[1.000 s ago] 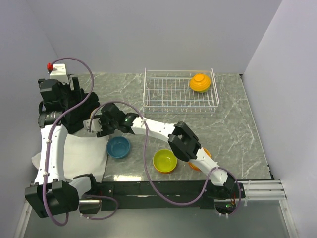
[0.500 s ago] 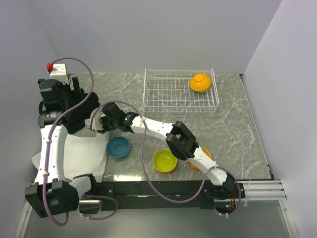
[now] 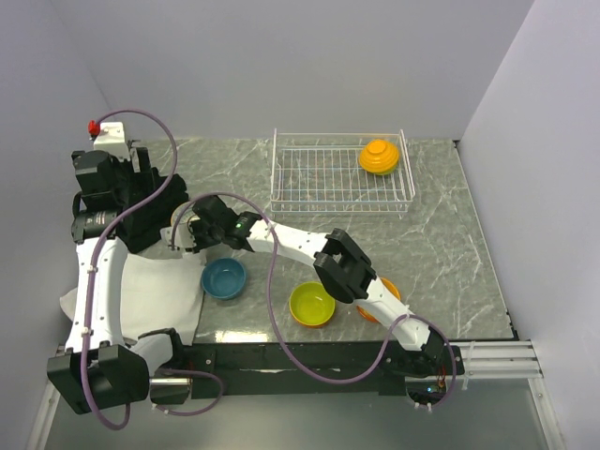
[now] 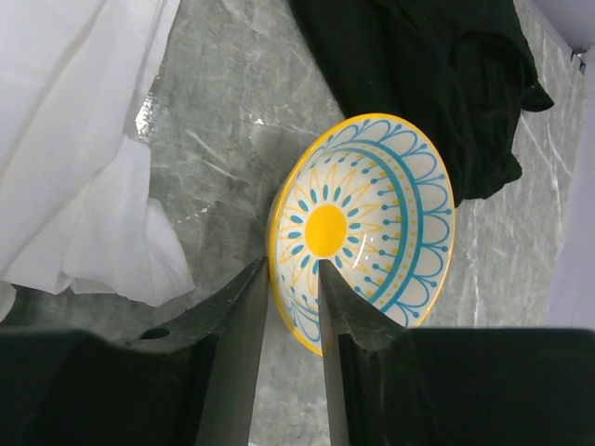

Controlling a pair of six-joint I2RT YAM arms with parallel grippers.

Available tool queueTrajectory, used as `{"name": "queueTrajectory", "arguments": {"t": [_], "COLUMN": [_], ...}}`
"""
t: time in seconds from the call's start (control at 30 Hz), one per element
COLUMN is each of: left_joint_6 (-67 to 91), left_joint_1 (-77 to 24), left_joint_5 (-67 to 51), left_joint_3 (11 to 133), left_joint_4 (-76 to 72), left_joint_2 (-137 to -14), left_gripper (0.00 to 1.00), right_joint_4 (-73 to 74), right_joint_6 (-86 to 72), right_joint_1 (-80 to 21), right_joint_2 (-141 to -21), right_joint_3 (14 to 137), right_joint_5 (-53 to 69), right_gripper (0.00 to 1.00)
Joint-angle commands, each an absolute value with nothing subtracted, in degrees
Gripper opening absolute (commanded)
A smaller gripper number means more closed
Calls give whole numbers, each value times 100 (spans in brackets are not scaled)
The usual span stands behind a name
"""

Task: Load the bowls into the dish rack

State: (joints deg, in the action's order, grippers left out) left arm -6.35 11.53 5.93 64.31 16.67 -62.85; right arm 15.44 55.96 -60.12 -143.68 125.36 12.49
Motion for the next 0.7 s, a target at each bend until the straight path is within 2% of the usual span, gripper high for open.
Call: {"name": "queueTrajectory", "arguments": {"t": [0.0,0.17,0.27,0.37,0.4,0.5,0.67], "left_joint_6": [-580,-484,-466,-440,-431,-404,-308], "left_joint_1": [1099,1072,1072,1072,1064,1081,1151], "left_joint_5": [668,677,668,703,703,677,475], "left_joint_3": [6521,6548,6539,6530,6530,6557,6565], "left_joint_4": [1626,1696,1731,1749,1749,1732,1582], "left_joint_2": [-6047,-6003,-5985,-5985,-5994,-6012,-6029], "left_gripper": [97,97,97,97,97,97,97], "right_joint_4": [1415,1450,1476,1468,1459,1293,1204], "right_joint_6": [5827,5915,5924,5941,5950,5915,5653], "right_joint_1": [-6003,-6003,-6021,-6012,-6012,-6003,-5968], "right_joint_2": [-14458,-14528,-14537,-14502,-14458,-14179,-13422], "right_joint_3": [12718,12779,12779,12753,12727,12464,12015], "right_joint_5": [1090,1046,1055,1081,1090,1116,1160], "right_gripper": [38,39,36,25,16,0,0]}}
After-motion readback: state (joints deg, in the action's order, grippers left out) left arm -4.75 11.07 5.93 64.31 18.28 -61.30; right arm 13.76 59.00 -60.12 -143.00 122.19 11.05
